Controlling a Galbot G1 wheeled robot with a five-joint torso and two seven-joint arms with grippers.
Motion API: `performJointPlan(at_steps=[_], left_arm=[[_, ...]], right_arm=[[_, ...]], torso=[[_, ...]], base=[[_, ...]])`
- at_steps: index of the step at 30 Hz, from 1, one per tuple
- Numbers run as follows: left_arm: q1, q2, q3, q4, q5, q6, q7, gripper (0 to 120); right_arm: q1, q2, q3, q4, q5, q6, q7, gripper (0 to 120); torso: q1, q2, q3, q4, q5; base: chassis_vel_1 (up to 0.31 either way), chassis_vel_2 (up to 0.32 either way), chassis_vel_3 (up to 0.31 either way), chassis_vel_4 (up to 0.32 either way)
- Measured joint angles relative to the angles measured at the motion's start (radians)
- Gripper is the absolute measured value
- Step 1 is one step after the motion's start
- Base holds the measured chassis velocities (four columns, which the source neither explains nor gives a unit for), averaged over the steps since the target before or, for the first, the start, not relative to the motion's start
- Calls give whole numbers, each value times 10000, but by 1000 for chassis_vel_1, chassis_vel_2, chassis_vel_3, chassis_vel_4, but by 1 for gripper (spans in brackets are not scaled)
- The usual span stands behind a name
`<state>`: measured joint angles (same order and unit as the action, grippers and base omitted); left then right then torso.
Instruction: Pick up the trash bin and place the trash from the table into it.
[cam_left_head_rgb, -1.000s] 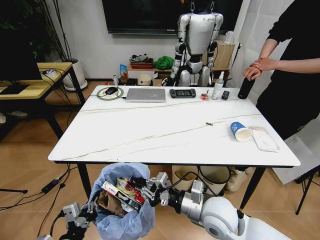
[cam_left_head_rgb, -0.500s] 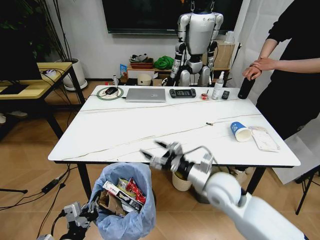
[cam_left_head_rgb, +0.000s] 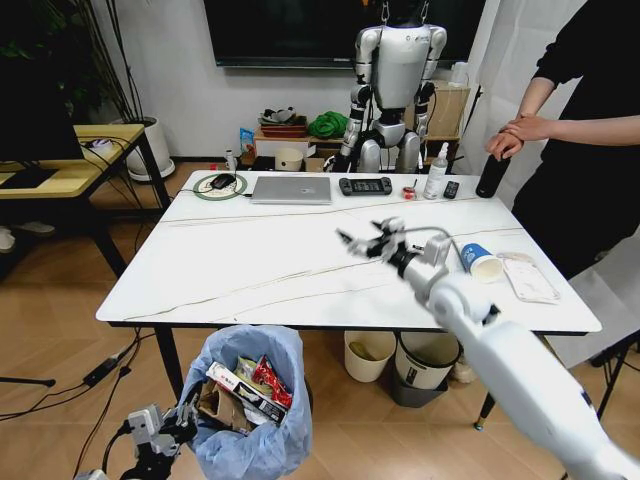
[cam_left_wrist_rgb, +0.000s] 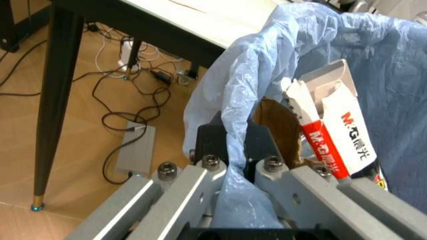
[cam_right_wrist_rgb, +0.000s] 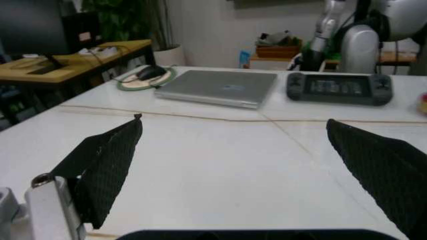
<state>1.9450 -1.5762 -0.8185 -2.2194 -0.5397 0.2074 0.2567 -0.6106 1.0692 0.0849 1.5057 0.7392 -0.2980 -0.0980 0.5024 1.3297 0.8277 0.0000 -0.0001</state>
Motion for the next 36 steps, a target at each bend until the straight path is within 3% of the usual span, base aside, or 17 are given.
performJointPlan(at_steps=[4,15,23,36], left_arm=[[0,-11,-23,-29,-13,-4,7,0],[-10,-10,-45,-30,-41,-8,13,0],[-15,10,-52,-30,-56,-8,15,0],[-23,40,-62,-30,-89,-12,15,0]], right_arm=[[564,79,34,-1517,-361,70,-343,100],[1138,239,71,-4022,-1388,87,-645,100],[1312,382,211,-4954,-1621,168,-729,100],[1322,447,278,-5328,-1743,258,-789,100]], torso=[[0,0,-1,0,3],[0,0,-1,0,2],[-1,2,-2,0,1],[-3,2,-2,-1,1]], base=[[0,0,0,0],[0,0,0,0],[0,0,0,0],[0,0,0,0]])
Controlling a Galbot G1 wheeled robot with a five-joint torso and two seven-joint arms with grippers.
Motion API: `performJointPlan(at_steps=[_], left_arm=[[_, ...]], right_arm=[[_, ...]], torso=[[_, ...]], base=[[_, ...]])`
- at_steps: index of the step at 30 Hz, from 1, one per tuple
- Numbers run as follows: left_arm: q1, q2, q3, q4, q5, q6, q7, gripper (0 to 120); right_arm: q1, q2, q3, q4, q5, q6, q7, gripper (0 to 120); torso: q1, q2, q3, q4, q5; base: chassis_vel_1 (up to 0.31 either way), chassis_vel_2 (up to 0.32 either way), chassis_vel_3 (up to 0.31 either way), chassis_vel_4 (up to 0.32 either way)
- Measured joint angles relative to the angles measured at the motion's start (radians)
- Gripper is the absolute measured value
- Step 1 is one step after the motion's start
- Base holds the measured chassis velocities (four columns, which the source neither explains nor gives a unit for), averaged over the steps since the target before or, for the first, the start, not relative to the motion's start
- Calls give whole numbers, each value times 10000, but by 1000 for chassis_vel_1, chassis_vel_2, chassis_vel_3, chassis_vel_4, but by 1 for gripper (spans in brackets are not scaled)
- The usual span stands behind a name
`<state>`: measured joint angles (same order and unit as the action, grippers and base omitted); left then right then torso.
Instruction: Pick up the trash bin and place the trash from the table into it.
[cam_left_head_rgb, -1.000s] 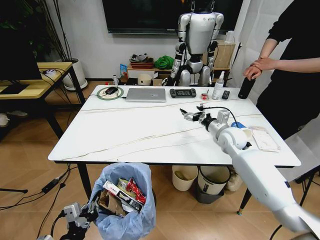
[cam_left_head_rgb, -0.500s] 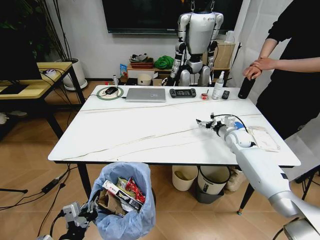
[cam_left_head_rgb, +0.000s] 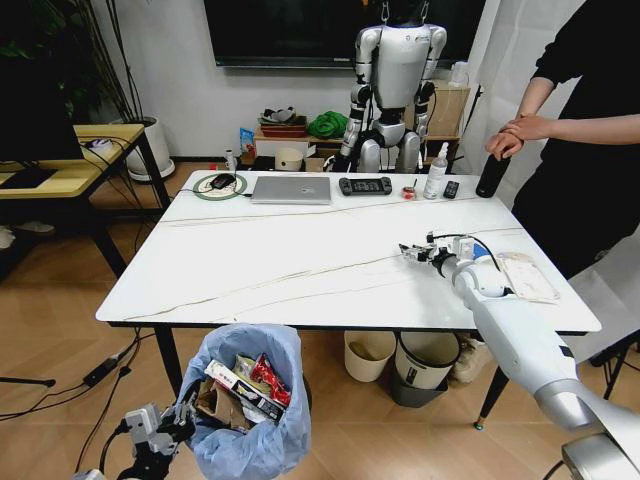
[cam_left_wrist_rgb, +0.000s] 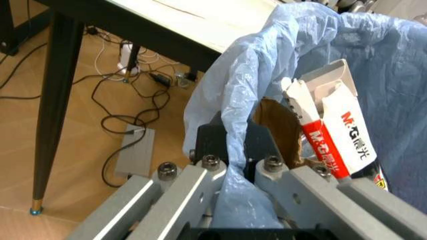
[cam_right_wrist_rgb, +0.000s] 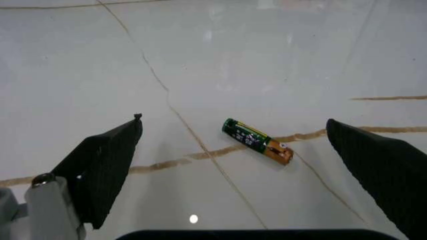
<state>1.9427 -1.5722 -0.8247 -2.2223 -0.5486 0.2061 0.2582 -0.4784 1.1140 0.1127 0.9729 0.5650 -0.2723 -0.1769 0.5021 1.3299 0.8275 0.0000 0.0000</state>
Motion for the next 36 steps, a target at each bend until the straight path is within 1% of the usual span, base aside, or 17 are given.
performJointPlan(at_steps=[2,4,5,6,8,11,15,16,17,18,19,22,24,26,28,34,36], left_arm=[[2,1,-1,1,-4,-3,2,0],[2,1,-2,2,-5,-3,3,0],[4,3,-5,3,-7,-4,4,0],[4,3,-7,3,-7,-4,5,0],[5,6,-10,4,-10,-7,6,0],[6,6,-9,6,-10,-7,7,0],[3,6,-6,12,-11,-7,7,0],[3,6,-5,12,-11,-7,7,0],[3,6,-5,12,-11,-7,7,0],[2,6,-5,11,-11,-8,7,0],[3,5,-3,12,-11,-7,7,0],[3,5,2,11,-11,-8,7,0],[4,4,2,12,-11,-8,7,0],[5,6,4,8,-11,-8,7,0],[5,8,4,7,-11,-8,7,0],[3,8,5,2,-11,-8,5,0],[6,9,5,-3,-11,-8,3,0]], right_arm=[[6,28,4,-41,-9,6,-2,93],[7,36,6,-49,-11,10,-2,91],[8,46,9,-62,-21,21,-3,85],[8,46,9,-62,-22,21,-3,84],[-5,38,14,-59,-27,23,-1,72],[-35,25,14,-53,-32,22,3,65],[-121,-46,16,4,-65,-21,21,47],[-145,-74,16,26,-74,-25,23,43],[-145,-74,16,26,-74,-25,23,43],[-160,-89,16,35,-81,-26,24,40],[-180,-103,20,45,-90,-27,28,34],[-198,-107,27,55,-98,-30,32,22],[-200,-108,27,58,-99,-31,32,20],[-230,-128,27,98,-104,-39,33,8],[-269,-137,28,142,-109,-40,33,1],[-390,-155,82,331,-113,-64,33,0],[-546,-295,130,824,12,-182,48,0]], torso=[[0,0,0,0,0],[0,0,0,0,0],[0,0,0,1,1],[0,0,0,1,1],[0,0,0,1,-1],[0,0,0,1,0],[0,0,0,1,-1],[0,1,-1,0,-2],[0,1,-1,0,-2],[0,1,-1,0,-3],[0,1,-1,0,-2],[0,1,-1,0,-2],[0,1,-1,0,-2],[0,1,-1,0,-1],[0,1,-1,0,0],[0,0,0,0,1],[2,0,3,0,8]], base=[[0,0,0,0],[0,0,0,0],[0,0,0,0],[0,0,0,0],[0,0,0,0],[0,0,0,0],[0,0,0,0],[0,0,0,0],[0,0,0,0],[0,0,0,0],[0,0,0,0],[0,0,0,0],[0,0,0,0],[0,0,0,0],[0,0,0,0],[0,0,0,0],[0,0,0,0]])
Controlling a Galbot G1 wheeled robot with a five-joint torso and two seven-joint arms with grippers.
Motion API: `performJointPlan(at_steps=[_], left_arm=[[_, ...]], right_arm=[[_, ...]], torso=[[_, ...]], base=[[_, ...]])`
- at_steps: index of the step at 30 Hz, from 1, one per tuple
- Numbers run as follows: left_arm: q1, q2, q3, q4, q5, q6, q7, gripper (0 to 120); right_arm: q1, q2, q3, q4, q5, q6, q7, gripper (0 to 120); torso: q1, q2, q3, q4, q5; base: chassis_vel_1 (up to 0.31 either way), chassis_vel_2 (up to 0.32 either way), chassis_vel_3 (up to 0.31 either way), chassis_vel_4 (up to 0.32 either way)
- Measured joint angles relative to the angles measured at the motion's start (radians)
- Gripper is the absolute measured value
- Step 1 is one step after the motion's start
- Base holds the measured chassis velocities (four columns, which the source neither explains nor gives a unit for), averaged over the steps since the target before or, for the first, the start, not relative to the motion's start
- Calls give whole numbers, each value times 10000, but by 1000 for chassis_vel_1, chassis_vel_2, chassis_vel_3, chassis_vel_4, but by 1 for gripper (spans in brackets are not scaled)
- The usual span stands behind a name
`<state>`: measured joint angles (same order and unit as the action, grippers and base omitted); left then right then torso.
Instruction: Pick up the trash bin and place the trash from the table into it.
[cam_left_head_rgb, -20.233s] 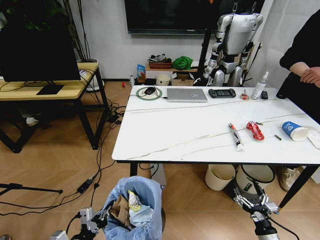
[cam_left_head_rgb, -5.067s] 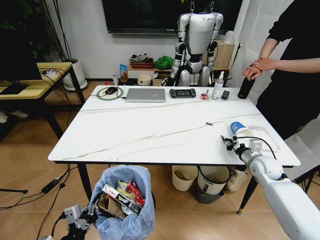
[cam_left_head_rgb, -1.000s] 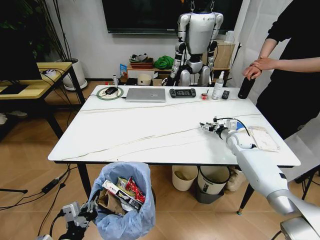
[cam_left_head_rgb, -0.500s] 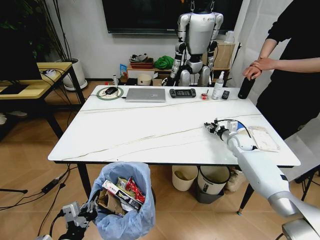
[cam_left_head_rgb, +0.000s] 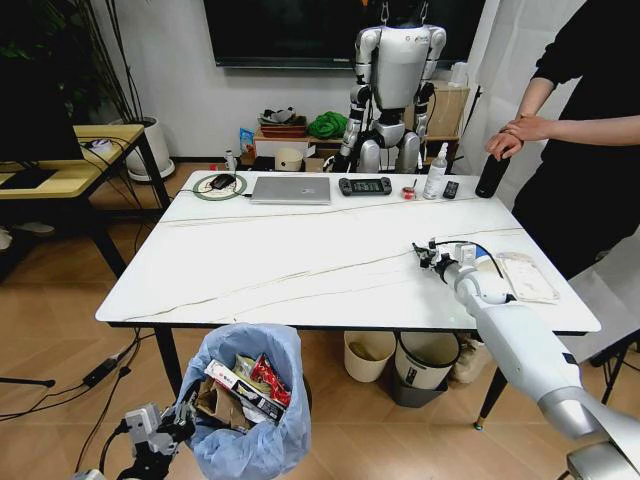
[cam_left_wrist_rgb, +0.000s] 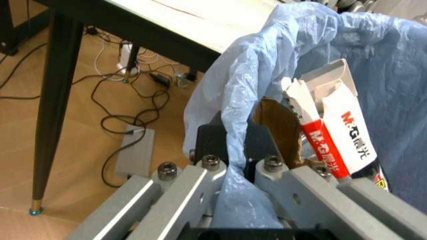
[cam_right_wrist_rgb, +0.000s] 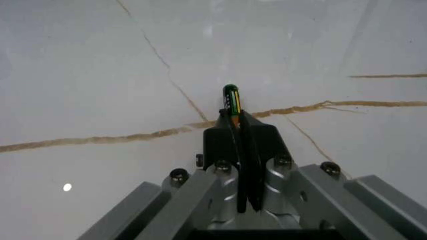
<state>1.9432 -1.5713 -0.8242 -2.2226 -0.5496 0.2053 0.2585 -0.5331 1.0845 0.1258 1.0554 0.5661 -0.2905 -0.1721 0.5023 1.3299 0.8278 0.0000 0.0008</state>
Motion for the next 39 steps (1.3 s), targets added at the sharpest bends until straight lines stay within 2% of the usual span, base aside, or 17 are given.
performJointPlan(at_steps=[3,4,6,8,10,14,18,20,25,29,39], left_arm=[[4,8,-10,-1,0,0,-3,0],[10,18,-16,-6,-1,0,-6,0],[14,33,-25,-23,-5,0,-13,0],[17,42,-31,-40,-6,4,-23,0],[17,43,-30,-46,-6,6,-24,0],[12,14,-65,-63,-15,9,-28,0],[13,-3,-73,-63,-16,9,-28,0],[23,-40,-74,-81,-16,9,-26,0],[-13,-57,-72,-85,-16,9,-28,0],[-50,-56,-60,-104,-50,26,-39,0],[-67,-84,11,-116,-32,41,-45,0]], right_arm=[[-175,-214,82,785,261,-112,61,0],[-361,-416,133,1537,516,-215,126,0],[-675,-694,163,2669,891,-360,187,0],[-1344,-1073,90,4366,1234,-528,249,0],[-1424,-1098,74,4518,1252,-539,250,0],[-2986,-1597,-577,7767,1853,-488,239,0],[-3331,-1716,-900,8530,2144,-389,221,0],[-3799,-1948,-1738,9965,2413,-164,170,0],[-4049,-2064,-2689,10903,2447,-42,167,0],[-4338,-2236,-3399,11157,2071,231,109,0],[-4700,-2256,-3768,11202,1567,259,165,0]], torso=[[2,0,0,1,-5],[1,1,-1,0,-15],[1,0,-2,1,-9],[0,1,-3,-2,-13],[0,1,-3,-2,-10],[-3,1,-4,-1,-9],[-3,1,-4,0,-6],[-3,2,-4,0,-13],[-3,2,-4,1,-9],[-2,1,-3,1,-9],[-1,1,-3,1,-8]], base=[[0,0,0,0],[0,0,0,0],[0,0,0,0],[0,0,0,0],[0,0,0,0],[0,0,0,0],[0,0,0,0],[0,0,0,0],[0,0,0,0],[0,0,0,0],[0,0,0,0]])
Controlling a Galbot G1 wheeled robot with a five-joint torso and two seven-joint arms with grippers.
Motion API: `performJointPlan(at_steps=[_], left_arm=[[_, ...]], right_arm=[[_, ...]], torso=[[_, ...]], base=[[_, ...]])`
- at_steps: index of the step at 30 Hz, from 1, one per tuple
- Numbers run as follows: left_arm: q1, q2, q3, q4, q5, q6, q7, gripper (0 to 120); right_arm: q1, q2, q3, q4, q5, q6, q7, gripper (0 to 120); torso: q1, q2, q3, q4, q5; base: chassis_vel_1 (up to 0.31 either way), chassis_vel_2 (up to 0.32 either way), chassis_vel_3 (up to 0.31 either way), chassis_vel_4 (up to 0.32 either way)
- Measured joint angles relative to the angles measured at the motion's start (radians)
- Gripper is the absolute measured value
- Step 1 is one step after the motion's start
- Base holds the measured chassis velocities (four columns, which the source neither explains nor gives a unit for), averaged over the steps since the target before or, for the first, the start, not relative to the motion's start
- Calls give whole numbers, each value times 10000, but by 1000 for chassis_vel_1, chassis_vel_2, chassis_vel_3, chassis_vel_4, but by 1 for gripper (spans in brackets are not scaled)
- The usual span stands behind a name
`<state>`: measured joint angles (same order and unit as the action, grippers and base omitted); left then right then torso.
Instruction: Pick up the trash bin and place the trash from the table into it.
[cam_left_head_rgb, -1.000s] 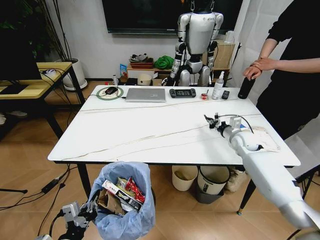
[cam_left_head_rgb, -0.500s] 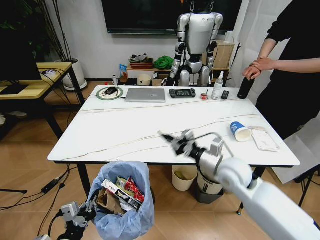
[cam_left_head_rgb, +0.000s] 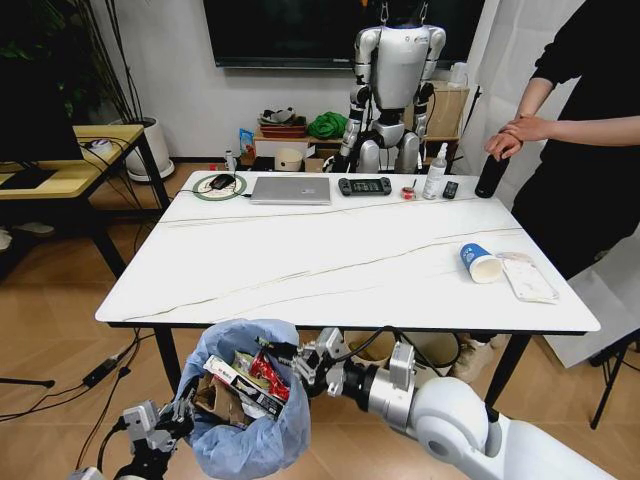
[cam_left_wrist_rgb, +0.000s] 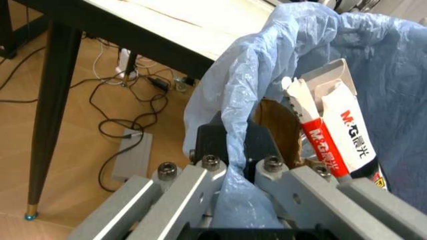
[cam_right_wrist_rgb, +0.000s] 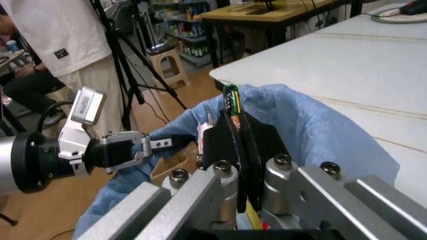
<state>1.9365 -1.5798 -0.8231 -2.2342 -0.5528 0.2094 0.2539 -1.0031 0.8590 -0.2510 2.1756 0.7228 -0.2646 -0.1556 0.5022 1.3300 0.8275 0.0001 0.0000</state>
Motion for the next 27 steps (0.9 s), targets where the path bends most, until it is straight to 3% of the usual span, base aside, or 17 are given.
performJointPlan(at_steps=[7,10,12,16,19,23,24,27], left_arm=[[-4,-12,28,-1,33,2,1,0],[2,1,34,-2,35,1,10,0],[4,8,38,-2,35,2,12,0],[12,188,54,28,44,-10,36,0],[7,293,56,81,27,-19,46,0],[-36,494,94,245,-93,-46,101,0],[-36,494,94,245,-93,-46,101,0],[-86,726,114,625,79,-222,281,0]], right_arm=[[-231,-105,38,97,-240,-32,86,19],[-339,-107,205,101,-318,-40,131,34],[-368,-106,265,107,-343,-43,141,36],[-941,19,1729,92,-674,-113,1066,56],[-1374,42,2494,12,-807,-49,1450,63],[-2406,151,3880,-186,-885,1129,2076,82],[-2406,151,3880,-186,-885,1129,2076,82],[-3475,578,5644,-293,-1458,1460,2525,95]], torso=[[1,0,0,-1,0],[1,0,0,0,0],[1,0,0,0,0],[1,0,0,3,1],[1,0,0,1,0],[1,-2,1,-4,1],[1,-2,1,-4,1],[1,-2,1,2,-1]], base=[[0,0,0,0],[0,0,0,0],[0,0,0,0],[0,0,0,0],[0,0,0,0],[0,0,0,0],[0,0,0,0],[0,0,0,0]])
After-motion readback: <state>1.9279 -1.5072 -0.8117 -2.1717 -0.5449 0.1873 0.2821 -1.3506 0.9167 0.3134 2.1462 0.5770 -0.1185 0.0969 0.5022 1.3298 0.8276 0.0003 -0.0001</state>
